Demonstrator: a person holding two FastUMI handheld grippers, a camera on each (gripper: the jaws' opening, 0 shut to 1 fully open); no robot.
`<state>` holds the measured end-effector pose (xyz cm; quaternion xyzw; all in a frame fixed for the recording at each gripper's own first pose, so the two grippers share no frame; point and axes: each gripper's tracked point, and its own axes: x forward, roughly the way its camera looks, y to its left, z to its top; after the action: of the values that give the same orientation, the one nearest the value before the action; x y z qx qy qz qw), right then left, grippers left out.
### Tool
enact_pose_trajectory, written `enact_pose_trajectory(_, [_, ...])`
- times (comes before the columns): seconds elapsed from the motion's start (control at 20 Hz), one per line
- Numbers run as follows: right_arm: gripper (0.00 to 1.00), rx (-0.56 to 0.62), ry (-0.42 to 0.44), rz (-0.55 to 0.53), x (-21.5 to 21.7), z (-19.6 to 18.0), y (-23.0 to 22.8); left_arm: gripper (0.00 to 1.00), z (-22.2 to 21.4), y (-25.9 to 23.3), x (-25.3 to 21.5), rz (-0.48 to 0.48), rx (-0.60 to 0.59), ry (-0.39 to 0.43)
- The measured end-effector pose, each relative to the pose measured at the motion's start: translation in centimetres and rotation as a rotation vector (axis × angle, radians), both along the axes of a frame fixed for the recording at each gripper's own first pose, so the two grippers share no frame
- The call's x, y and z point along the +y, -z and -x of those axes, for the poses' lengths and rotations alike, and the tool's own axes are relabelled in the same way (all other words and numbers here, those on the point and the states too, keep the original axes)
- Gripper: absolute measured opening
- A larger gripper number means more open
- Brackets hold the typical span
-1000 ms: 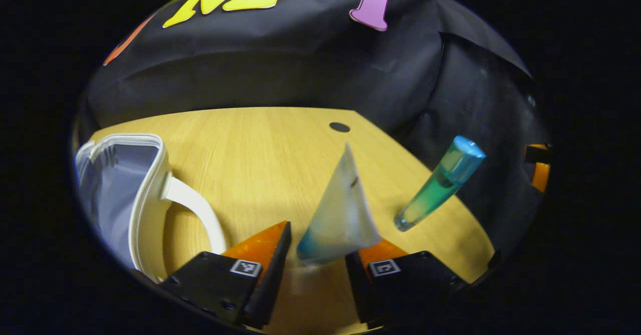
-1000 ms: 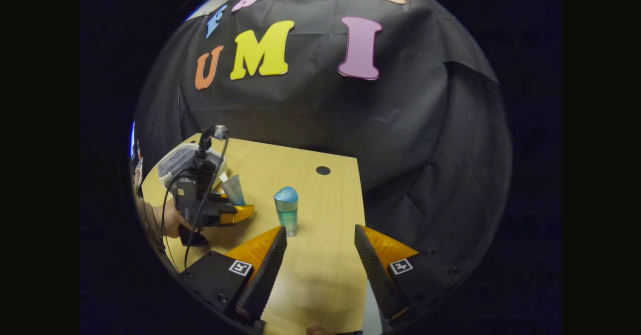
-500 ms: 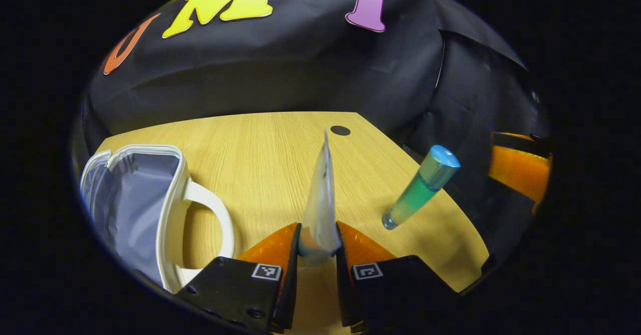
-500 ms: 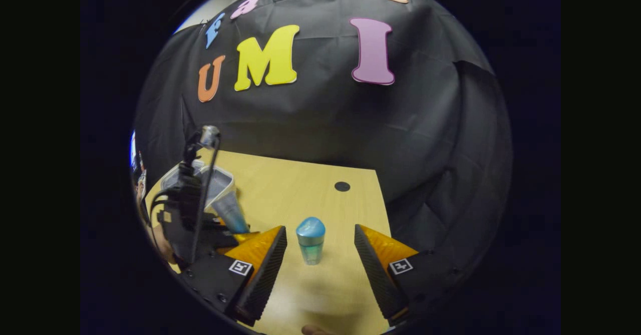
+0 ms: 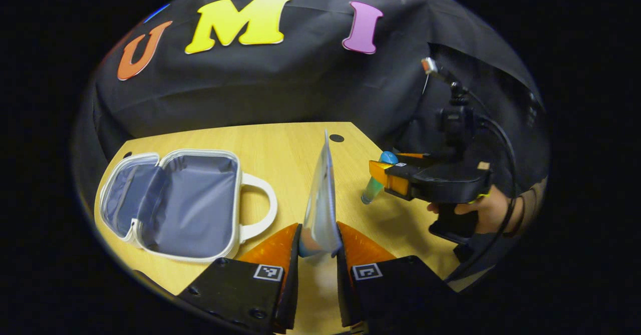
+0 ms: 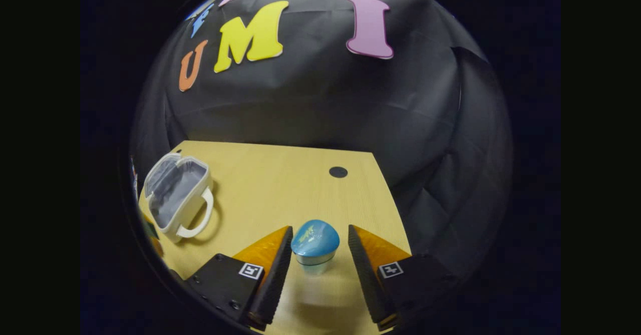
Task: First open the suitcase, pack the skin care products into it, and then close the suitcase.
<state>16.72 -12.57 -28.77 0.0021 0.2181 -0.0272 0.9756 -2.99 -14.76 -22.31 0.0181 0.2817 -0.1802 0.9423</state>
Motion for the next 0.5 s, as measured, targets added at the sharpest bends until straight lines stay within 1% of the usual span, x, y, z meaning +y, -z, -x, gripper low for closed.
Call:
enact_pose_trajectory(0.05, [0.65,0.013,0.016,0.001,-0.1,-0.3,0.8,0.36,0.4,-0.7,1.3,-0.005,-0.006,-0.013])
enact_pose_trajectory(0.15, [0.59,0.027,0.037,-0.004,0.3,-0.4,1.6,0.36,1.4,-1.9,3.9,-0.011,-0.010,-0.040])
enact_pose_trajectory(0.25, [0.45,0.028,0.067,0.015,0.3,-0.4,1.8,0.36,1.9,-2.3,6.5,-0.027,-0.008,-0.070])
enact_pose_trajectory(0.3, [0.44,0.029,0.076,0.030,0.4,-0.2,1.8,0.36,1.7,-2.6,8.0,-0.038,-0.010,-0.087])
enact_pose_trajectory(0.35, [0.43,0.036,0.082,0.037,0.5,0.0,1.8,0.31,1.6,-2.8,9.3,-0.047,-0.014,-0.101])
enact_pose_trajectory(0.4, [0.42,0.045,0.090,0.040,0.7,0.3,1.7,0.36,1.2,-3.0,10.5,-0.054,-0.020,-0.113])
enact_pose_trajectory(0.5, [0.41,0.050,0.101,0.035,0.9,1.5,1.2,0.36,-0.5,-3.0,13.0,-0.076,-0.033,-0.137])
